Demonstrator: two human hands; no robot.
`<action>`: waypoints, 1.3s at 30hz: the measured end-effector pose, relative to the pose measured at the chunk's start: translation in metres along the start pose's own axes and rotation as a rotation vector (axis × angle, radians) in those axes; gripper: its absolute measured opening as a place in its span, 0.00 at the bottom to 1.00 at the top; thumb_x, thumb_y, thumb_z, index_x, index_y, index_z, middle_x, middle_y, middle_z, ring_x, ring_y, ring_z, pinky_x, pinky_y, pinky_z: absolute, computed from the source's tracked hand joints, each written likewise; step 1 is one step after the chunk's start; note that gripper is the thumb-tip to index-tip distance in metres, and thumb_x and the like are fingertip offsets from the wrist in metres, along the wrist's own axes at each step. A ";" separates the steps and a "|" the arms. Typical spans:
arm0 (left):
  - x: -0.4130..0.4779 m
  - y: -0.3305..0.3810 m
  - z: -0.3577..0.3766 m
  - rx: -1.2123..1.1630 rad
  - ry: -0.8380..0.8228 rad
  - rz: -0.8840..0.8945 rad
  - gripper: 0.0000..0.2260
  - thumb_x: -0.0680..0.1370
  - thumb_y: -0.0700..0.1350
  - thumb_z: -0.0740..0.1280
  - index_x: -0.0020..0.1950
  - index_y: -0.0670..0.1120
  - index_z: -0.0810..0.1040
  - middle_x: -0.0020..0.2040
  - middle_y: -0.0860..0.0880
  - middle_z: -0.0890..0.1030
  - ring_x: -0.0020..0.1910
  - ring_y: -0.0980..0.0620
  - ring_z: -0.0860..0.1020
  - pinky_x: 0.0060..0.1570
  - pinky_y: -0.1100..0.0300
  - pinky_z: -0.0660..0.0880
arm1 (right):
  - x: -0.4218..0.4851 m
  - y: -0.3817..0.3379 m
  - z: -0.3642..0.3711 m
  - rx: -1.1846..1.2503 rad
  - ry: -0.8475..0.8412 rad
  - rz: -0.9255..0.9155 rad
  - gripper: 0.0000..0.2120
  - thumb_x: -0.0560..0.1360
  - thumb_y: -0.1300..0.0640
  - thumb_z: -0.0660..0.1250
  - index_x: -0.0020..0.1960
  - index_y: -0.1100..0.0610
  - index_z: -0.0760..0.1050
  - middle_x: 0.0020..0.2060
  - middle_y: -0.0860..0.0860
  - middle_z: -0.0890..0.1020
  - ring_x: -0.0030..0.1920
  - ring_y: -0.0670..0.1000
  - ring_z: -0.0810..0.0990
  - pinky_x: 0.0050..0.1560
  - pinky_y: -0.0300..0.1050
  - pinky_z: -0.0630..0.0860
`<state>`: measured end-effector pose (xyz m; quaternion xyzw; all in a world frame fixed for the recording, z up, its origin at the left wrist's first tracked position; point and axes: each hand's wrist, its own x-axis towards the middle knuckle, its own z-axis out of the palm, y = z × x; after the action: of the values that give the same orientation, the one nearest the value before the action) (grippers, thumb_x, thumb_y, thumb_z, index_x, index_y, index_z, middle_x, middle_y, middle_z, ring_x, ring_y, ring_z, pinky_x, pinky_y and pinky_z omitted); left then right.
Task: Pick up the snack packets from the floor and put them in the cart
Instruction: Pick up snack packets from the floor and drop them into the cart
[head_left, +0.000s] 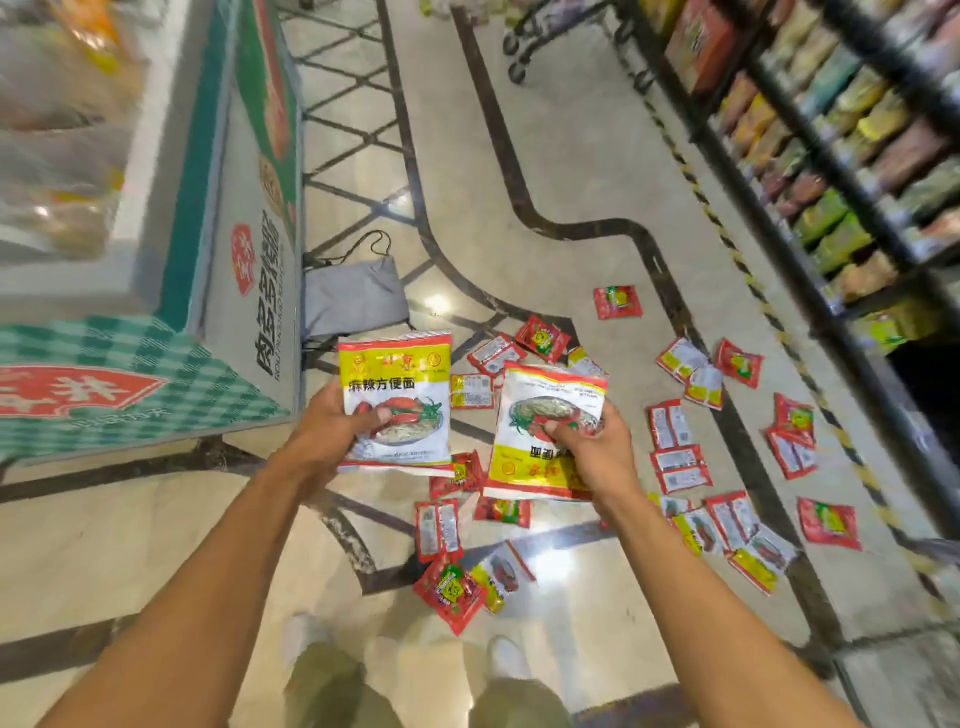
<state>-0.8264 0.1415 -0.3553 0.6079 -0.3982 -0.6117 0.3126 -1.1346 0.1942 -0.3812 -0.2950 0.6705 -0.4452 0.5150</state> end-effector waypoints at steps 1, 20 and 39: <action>-0.017 0.020 0.014 -0.020 0.002 0.017 0.15 0.78 0.29 0.69 0.60 0.46 0.76 0.52 0.50 0.85 0.44 0.60 0.86 0.37 0.68 0.79 | -0.013 -0.020 -0.017 0.001 0.000 -0.026 0.21 0.73 0.72 0.75 0.62 0.56 0.77 0.49 0.50 0.88 0.51 0.52 0.88 0.46 0.42 0.84; -0.223 0.138 0.225 -0.011 -0.218 0.307 0.19 0.75 0.28 0.71 0.62 0.45 0.77 0.54 0.44 0.87 0.51 0.45 0.86 0.44 0.54 0.83 | -0.206 -0.116 -0.269 0.188 0.275 -0.276 0.22 0.72 0.64 0.79 0.61 0.51 0.77 0.51 0.50 0.88 0.48 0.50 0.89 0.49 0.53 0.86; -0.407 0.083 0.501 0.172 -0.691 0.355 0.17 0.76 0.35 0.74 0.60 0.50 0.78 0.54 0.45 0.87 0.49 0.40 0.86 0.48 0.40 0.83 | -0.458 -0.030 -0.536 0.259 0.723 -0.387 0.21 0.74 0.68 0.76 0.61 0.55 0.74 0.51 0.54 0.88 0.46 0.52 0.89 0.43 0.52 0.86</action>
<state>-1.3056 0.5075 -0.1097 0.3121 -0.6286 -0.6809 0.2091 -1.5117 0.7298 -0.1189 -0.1732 0.6787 -0.6889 0.1864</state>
